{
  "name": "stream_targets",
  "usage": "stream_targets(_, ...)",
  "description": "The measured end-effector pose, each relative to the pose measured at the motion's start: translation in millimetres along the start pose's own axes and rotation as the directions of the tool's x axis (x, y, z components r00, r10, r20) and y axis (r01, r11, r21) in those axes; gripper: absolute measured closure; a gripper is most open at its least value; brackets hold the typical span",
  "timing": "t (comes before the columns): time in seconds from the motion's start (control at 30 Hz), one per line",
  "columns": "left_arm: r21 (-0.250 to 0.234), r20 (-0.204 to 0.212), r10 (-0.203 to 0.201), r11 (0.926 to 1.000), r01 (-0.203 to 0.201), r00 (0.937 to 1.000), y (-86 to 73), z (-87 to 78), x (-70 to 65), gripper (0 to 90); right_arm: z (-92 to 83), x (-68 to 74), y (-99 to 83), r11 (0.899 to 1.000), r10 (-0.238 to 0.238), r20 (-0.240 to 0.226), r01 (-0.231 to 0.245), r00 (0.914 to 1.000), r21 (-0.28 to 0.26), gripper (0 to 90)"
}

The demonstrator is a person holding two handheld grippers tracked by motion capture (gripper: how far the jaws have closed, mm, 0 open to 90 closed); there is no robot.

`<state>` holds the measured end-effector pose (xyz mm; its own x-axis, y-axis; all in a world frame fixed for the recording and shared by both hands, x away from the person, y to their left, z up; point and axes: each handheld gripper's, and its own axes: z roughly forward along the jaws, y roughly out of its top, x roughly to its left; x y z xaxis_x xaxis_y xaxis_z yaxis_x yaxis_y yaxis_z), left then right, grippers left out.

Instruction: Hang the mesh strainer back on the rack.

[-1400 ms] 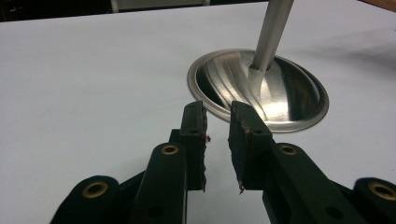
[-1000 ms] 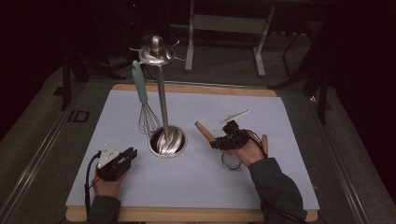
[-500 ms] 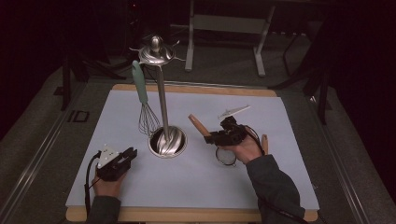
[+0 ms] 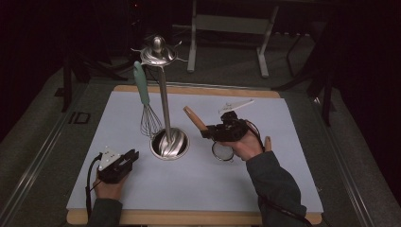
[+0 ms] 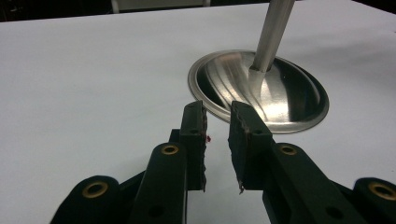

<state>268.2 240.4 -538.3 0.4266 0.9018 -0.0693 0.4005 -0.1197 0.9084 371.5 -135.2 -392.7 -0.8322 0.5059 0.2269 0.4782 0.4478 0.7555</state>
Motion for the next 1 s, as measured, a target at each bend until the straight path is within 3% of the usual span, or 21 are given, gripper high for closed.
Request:
stream_targets(0.63, -0.003, 0.000, -0.001, 1.0000, 0.001, 1.0000, -0.1, -0.4, 0.0, 75.8, -16.9, 23.5, 26.6, 0.991, -0.076, -0.089, 0.066, 0.9931, -0.115, 71.5)
stream_targets(1.0, -0.007, 0.000, -0.004, 1.0000, 0.004, 1.0000, -0.3, -0.7, 0.3, 75.8, -29.1, 31.2, 35.4, 0.980, -0.121, -0.100, 0.103, 0.9876, -0.172, 71.5)
